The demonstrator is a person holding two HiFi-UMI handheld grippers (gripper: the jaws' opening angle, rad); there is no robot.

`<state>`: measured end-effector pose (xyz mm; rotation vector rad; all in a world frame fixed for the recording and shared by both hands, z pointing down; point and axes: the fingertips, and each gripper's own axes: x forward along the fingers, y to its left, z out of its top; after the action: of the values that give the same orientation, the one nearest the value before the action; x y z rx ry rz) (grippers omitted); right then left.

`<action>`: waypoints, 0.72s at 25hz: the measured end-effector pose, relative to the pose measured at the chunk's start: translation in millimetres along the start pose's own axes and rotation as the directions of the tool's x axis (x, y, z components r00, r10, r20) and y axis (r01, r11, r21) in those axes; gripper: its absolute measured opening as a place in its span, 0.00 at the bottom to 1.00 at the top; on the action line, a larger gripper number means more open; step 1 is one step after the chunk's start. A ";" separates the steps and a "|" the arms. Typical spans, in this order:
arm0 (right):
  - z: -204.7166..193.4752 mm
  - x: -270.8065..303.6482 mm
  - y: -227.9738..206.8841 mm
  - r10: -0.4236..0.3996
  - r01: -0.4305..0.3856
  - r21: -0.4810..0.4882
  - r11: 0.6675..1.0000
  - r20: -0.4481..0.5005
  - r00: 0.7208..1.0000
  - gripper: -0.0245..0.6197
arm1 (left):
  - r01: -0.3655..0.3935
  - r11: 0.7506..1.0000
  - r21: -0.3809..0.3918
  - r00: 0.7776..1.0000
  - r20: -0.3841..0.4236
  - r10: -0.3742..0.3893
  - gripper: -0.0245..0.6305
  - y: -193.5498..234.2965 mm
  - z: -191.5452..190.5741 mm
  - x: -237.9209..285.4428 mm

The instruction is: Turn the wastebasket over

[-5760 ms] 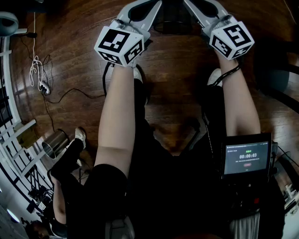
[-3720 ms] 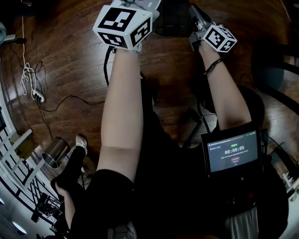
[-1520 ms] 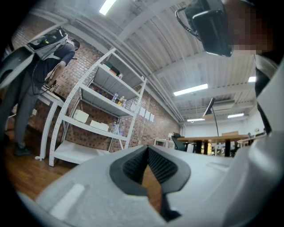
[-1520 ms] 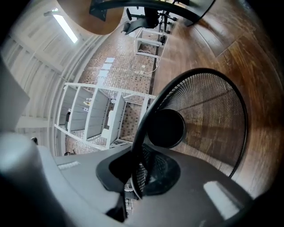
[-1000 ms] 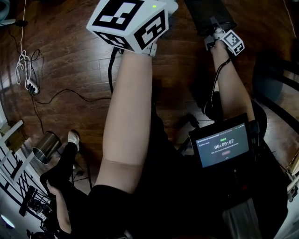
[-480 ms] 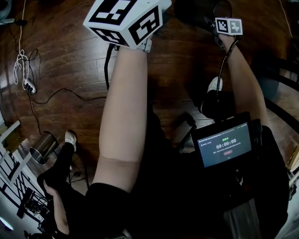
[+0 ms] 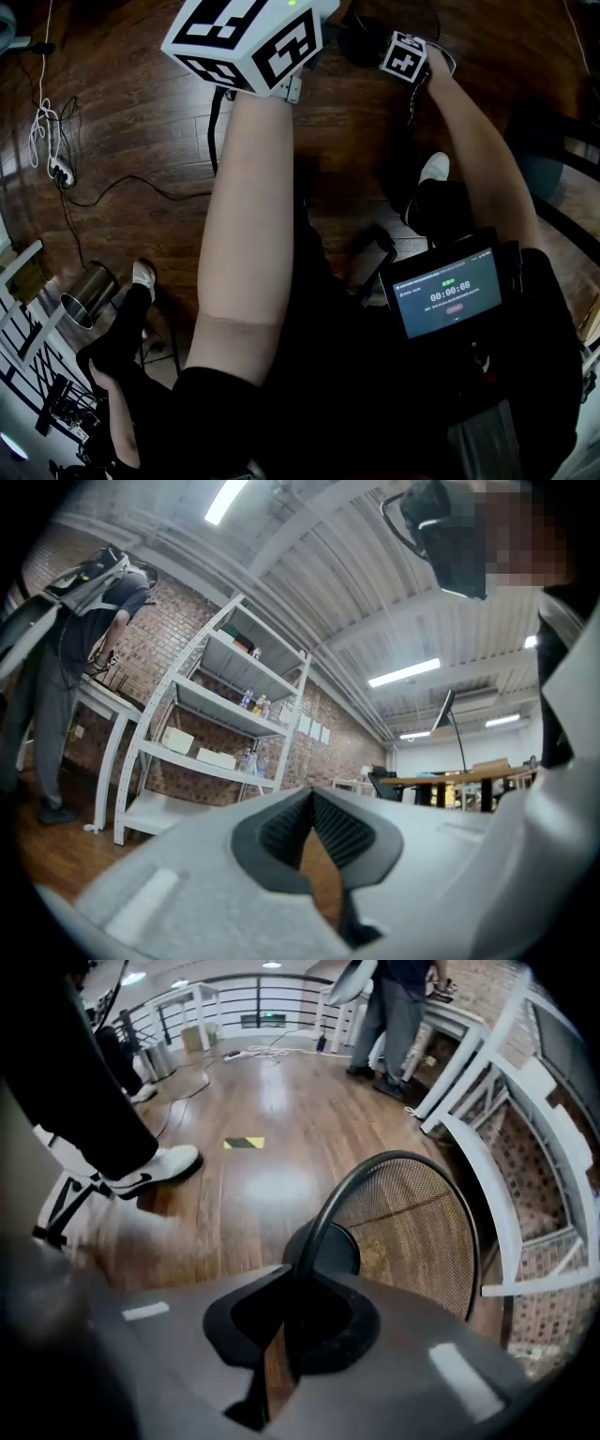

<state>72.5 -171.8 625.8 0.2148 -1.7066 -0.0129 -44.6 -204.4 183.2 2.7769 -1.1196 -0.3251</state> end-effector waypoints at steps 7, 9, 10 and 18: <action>-6.1 13.5 23.6 0.001 -0.007 -0.147 0.989 -0.044 0.999 0.06 | 0.015 1.000 0.003 1.000 -0.007 -0.015 0.04 -2.8 -0.6 1.0; -4.8 13.5 21.7 -0.011 0.006 -0.151 0.989 -0.037 0.999 0.07 | 0.019 1.000 0.000 1.000 -0.006 -0.019 0.04 -1.2 -1.5 0.5; -4.0 13.6 20.4 -0.017 0.012 -0.153 0.988 -0.034 0.999 0.08 | 0.014 1.000 0.001 1.000 -0.005 -0.014 0.04 0.8 -1.6 0.6; -1.7 -20.2 18.2 -0.010 0.015 -0.166 0.986 0.026 1.000 0.13 | 0.033 0.999 0.010 0.999 -0.044 -0.032 0.04 -0.4 -16.3 -1.0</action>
<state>74.4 -150.7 608.7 0.1013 -1.7194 -0.1674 -41.0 -202.8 199.1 2.7999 -1.0704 -0.2612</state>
